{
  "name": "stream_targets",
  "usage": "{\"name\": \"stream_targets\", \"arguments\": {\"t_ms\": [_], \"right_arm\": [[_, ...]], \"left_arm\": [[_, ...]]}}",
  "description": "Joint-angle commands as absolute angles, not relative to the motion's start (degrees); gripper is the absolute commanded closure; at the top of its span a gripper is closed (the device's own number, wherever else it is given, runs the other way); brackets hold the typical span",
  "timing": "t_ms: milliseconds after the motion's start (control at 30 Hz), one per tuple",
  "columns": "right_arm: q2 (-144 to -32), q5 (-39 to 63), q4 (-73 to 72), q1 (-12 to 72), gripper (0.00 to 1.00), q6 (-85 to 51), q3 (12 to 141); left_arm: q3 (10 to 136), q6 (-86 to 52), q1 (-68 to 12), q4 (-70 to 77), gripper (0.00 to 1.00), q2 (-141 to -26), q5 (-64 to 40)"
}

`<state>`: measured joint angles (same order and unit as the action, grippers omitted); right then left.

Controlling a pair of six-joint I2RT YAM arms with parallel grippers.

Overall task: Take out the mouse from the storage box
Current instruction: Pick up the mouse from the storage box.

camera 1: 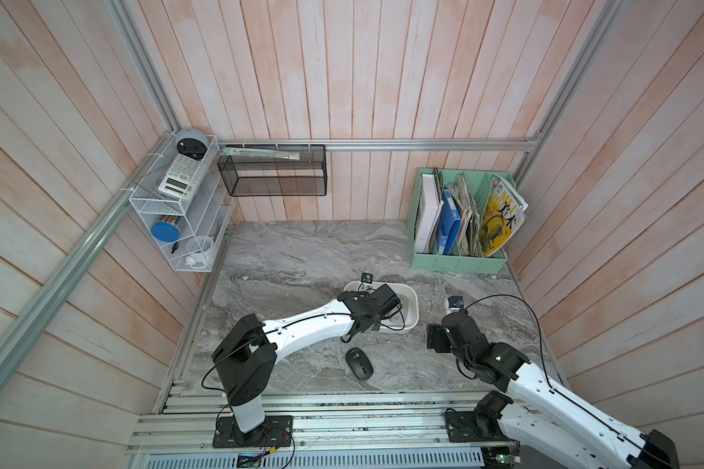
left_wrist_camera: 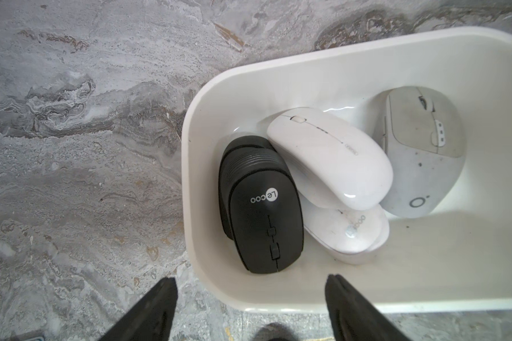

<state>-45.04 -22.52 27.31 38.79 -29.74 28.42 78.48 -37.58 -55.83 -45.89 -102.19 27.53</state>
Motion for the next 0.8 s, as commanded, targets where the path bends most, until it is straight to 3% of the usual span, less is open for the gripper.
{"name": "stream_targets", "arguments": {"t_ms": [0,767], "right_arm": [[-43.92,-21.81,24.67,38.48,0.14,-29.10,27.71],[-44.95,-20.63,23.12,38.28,0.14,-28.57,27.36]], "left_arm": [[82.87,-38.52,-56.04,-49.70,0.16,-105.82,29.67],[90.00,-41.40,-53.73,-50.83,0.16,-118.77,28.84]]}}
